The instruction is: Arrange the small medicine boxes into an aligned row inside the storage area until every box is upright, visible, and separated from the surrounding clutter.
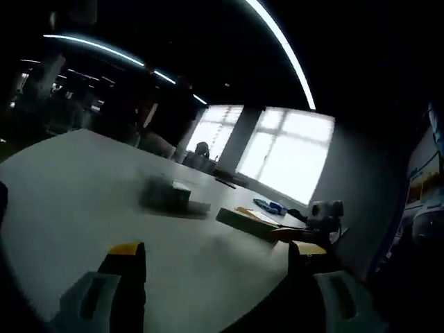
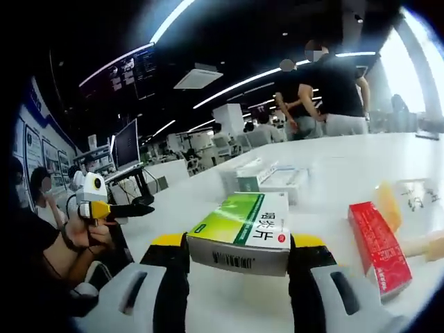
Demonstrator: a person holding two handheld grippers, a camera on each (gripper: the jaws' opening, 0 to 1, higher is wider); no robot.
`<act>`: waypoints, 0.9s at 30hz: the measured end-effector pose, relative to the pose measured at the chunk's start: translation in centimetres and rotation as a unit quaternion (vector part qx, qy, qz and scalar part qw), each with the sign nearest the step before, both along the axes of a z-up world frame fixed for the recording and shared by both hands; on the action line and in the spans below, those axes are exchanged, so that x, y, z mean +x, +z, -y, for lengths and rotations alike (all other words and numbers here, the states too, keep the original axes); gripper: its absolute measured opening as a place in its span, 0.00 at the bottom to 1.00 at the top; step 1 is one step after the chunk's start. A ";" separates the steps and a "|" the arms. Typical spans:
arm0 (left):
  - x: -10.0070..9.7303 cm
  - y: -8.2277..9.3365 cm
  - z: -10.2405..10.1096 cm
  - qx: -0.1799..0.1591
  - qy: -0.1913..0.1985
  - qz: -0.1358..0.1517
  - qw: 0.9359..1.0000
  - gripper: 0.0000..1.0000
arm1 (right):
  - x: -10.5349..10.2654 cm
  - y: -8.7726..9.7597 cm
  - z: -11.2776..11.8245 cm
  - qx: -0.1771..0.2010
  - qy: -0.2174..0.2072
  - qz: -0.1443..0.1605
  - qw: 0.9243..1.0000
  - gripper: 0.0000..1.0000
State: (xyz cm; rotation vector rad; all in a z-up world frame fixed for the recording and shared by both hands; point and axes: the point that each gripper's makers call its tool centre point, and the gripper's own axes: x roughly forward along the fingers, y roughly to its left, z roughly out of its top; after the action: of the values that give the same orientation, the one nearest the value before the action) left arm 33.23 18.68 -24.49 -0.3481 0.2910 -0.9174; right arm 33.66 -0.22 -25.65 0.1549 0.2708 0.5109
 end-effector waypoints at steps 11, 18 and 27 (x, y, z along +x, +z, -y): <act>0.9 0.0 1.5 -0.009 -0.010 -0.023 1.000 0.81 | 0.1 0.2 0.2 0.023 0.001 0.003 1.000 0.53; 1.5 0.0 4.1 -0.023 -0.033 -0.056 0.998 0.74 | 0.1 0.9 0.0 0.034 0.000 0.017 0.999 0.53; 1.9 -0.3 7.8 -0.080 -0.067 -0.112 0.988 0.72 | -0.2 2.6 -1.6 0.068 0.021 0.032 0.997 0.53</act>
State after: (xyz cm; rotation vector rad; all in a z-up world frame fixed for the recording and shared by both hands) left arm 35.16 10.92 -24.80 -0.5882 0.4525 -1.0390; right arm 33.47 1.38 -23.08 0.2656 0.1766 0.5757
